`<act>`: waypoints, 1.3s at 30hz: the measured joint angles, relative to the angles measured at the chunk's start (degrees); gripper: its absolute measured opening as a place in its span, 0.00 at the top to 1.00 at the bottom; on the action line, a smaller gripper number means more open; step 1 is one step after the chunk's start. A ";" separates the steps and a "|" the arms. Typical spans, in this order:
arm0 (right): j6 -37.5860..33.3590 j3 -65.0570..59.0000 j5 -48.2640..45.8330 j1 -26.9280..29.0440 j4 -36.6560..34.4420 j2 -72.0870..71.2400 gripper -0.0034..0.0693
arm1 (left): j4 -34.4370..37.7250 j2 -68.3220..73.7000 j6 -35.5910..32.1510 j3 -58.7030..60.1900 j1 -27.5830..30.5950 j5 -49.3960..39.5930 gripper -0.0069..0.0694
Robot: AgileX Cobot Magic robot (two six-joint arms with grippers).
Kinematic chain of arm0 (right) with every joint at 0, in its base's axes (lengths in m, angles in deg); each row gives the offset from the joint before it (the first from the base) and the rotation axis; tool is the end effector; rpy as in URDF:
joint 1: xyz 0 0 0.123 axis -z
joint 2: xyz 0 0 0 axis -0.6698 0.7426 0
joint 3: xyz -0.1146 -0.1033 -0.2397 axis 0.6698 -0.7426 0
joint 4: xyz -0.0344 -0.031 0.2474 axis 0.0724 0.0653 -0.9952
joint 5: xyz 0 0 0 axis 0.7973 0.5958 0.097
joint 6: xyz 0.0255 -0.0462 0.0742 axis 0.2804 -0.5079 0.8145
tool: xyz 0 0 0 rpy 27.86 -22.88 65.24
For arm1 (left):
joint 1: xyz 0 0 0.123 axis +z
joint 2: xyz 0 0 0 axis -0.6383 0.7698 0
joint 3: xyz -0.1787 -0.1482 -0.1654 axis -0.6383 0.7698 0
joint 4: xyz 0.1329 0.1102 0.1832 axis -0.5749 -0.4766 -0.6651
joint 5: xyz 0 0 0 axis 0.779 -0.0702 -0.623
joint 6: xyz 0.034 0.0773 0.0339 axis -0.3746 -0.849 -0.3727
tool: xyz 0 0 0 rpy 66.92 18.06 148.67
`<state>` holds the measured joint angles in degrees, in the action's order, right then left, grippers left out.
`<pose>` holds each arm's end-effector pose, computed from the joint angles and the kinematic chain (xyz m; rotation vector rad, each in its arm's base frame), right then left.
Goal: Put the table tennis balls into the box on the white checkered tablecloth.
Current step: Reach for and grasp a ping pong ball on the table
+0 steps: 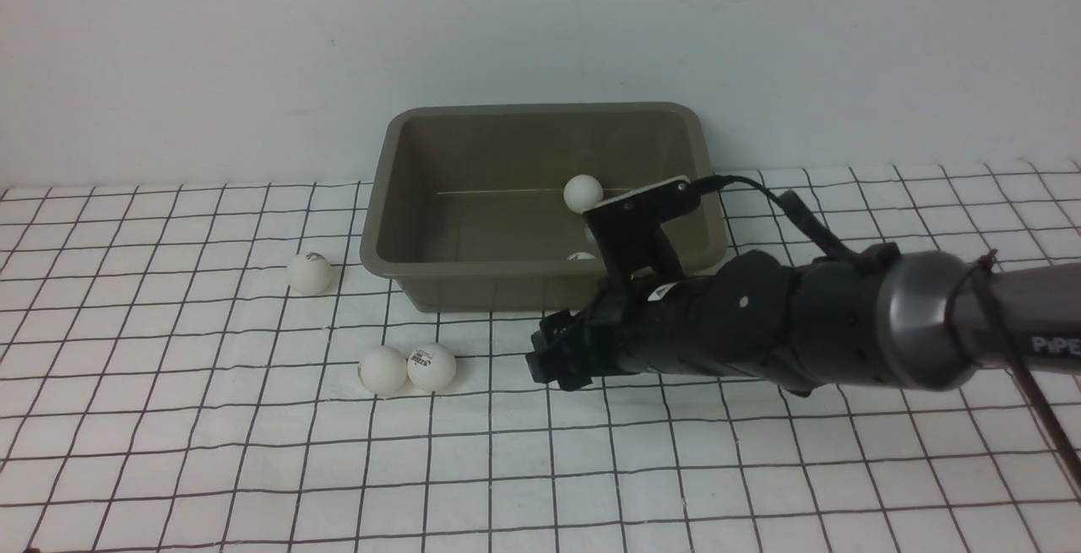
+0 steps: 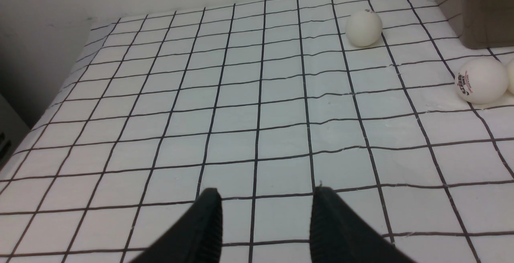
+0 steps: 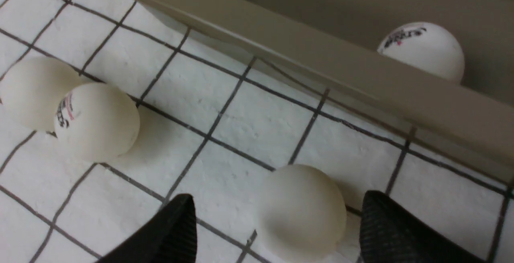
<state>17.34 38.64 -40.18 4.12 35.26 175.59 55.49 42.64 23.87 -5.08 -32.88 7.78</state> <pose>0.3131 0.2527 0.1604 -0.6342 2.3222 0.4802 0.0518 0.0068 0.1706 -0.0272 1.8855 0.1524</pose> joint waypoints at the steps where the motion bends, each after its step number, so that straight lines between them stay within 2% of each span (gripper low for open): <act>1: 0.00 0.75 -0.42 0.00 0.00 0.48 0.28 | 0.00 0.00 0.00 0.00 0.00 0.00 0.54; 12: 0.05 4.55 -2.38 0.00 0.00 3.29 0.29 | 0.00 0.00 0.00 0.00 0.00 0.00 0.54; 27: 0.00 4.60 0.81 0.30 -0.05 7.06 0.31 | 0.00 0.00 0.00 0.00 0.00 0.00 0.54; 31: 0.00 4.66 0.91 1.13 -0.05 7.25 0.37 | 0.00 0.00 0.00 0.00 0.00 0.00 0.54; 33: 0.00 4.70 1.03 1.25 -0.05 7.45 0.46 | 0.00 0.00 0.00 0.00 0.00 0.00 0.54; 39: -0.96 5.04 -1.55 1.70 0.67 7.55 0.47 | 0.00 0.00 0.00 0.00 0.00 0.00 0.54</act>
<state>16.39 43.68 -41.73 5.82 35.93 183.15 55.49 42.64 23.87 -5.08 -32.88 7.78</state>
